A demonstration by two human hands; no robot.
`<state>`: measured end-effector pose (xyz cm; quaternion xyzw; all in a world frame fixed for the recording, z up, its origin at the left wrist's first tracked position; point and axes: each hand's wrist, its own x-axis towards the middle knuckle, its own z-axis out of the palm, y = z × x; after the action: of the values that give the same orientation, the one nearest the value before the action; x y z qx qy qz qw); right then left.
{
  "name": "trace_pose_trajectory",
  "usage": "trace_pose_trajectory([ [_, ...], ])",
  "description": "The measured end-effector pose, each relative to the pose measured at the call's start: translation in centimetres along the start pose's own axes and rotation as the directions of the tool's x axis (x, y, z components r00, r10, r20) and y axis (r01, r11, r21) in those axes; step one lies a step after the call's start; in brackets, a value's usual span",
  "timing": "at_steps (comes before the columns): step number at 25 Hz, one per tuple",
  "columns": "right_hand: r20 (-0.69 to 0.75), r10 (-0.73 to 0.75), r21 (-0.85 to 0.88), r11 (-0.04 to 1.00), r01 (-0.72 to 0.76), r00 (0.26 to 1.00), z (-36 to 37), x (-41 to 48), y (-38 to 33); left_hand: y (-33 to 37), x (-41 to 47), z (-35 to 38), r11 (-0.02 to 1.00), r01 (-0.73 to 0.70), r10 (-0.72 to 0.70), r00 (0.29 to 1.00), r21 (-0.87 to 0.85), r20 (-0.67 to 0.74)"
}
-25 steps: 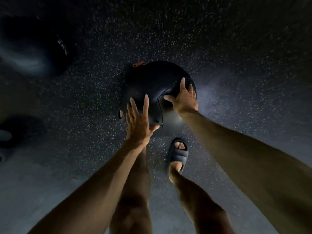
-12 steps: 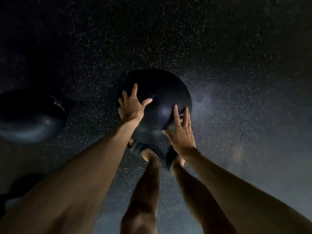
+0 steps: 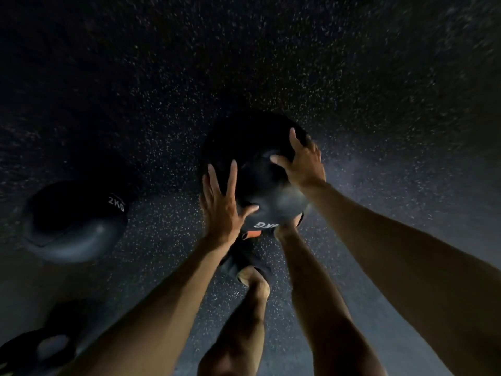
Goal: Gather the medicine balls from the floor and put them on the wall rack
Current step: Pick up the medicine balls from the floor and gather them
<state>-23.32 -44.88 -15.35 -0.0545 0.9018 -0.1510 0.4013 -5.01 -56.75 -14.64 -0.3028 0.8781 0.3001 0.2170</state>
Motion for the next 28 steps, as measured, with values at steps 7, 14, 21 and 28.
trace_pose_trajectory([
  [7,-0.153,-0.196,0.019,0.979,0.201,0.969,-3.2,3.0,-3.4,7.5,17.4,-8.5,0.914,0.341,-0.376,0.915,-0.219,-0.148],
  [14,0.041,-0.143,0.015,0.990,0.142,0.989,-6.6,8.6,-8.3,7.9,20.4,-12.3,0.994,0.029,-0.045,0.988,-0.109,-0.149],
  [21,-0.014,0.002,0.117,0.993,0.000,1.000,-14.3,21.5,-15.9,8.1,26.2,-15.8,0.999,-0.027,0.026,0.999,0.046,0.019],
  [28,-0.181,-0.080,0.024,0.996,0.086,0.980,-15.7,18.6,-18.9,13.2,40.3,-24.2,0.993,0.115,-0.116,0.988,0.014,0.097],
])
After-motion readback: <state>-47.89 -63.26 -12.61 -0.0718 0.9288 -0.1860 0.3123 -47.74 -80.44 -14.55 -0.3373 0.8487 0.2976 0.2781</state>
